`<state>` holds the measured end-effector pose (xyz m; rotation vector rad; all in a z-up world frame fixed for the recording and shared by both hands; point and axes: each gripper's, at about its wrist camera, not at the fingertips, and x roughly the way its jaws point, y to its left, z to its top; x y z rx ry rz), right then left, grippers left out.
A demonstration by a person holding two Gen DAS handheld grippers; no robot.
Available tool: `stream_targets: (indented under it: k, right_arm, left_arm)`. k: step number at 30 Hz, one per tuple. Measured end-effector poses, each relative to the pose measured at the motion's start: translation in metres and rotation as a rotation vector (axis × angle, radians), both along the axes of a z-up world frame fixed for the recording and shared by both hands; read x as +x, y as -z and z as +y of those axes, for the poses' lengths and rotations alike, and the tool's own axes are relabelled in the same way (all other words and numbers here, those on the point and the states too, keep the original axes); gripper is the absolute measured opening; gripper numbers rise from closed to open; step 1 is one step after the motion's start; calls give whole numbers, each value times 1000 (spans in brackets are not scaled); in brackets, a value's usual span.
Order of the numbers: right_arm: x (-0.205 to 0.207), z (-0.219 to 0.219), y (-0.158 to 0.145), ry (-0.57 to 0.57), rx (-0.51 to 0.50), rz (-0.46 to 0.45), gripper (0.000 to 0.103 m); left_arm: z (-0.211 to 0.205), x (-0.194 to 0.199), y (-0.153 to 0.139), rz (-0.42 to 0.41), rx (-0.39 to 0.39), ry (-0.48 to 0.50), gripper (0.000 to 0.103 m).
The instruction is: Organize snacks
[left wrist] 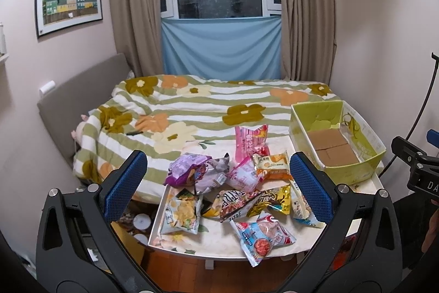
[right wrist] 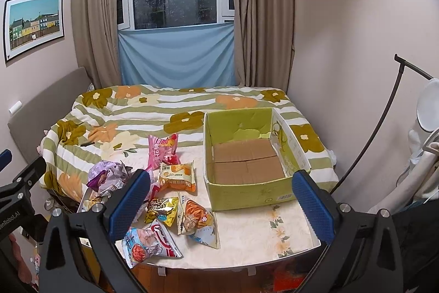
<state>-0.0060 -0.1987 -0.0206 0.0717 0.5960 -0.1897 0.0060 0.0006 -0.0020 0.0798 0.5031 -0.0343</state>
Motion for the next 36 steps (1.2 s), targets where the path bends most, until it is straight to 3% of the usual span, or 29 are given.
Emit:
stream_targets:
  k: [36]
  right_arm:
    - [1, -1, 2, 0, -4, 4, 103]
  left_arm:
    - [2, 5, 2, 47, -32, 38, 102]
